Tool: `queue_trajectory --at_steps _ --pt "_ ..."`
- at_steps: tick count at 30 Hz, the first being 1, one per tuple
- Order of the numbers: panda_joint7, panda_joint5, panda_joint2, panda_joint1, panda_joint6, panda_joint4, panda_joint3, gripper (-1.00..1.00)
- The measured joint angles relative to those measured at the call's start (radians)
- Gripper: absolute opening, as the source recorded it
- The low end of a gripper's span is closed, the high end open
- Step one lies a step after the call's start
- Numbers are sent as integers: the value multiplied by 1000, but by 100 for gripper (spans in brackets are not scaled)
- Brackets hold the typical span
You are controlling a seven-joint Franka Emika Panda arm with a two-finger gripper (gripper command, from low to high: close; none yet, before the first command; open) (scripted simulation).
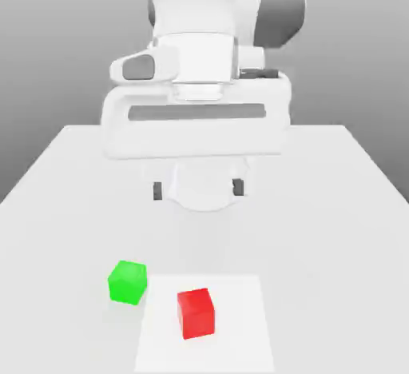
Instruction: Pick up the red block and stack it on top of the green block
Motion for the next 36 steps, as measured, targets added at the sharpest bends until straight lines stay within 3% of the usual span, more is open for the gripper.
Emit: queue_trajectory --at_steps 6,11,12,19,25,31,36 --pt "-71 4 217 -6 116 -89 -2 0" --pt "-104 36 399 -21 261 -77 20 0" --pt "-108 42 433 -28 291 -72 28 -100" --pt "-107 40 441 -31 297 -71 31 -100" --pt "-74 -1 252 -23 138 -102 8 -100" --pt "75 -80 77 -200 71 -205 -48 -100" --pt "138 -73 8 -273 72 -277 -96 -100"
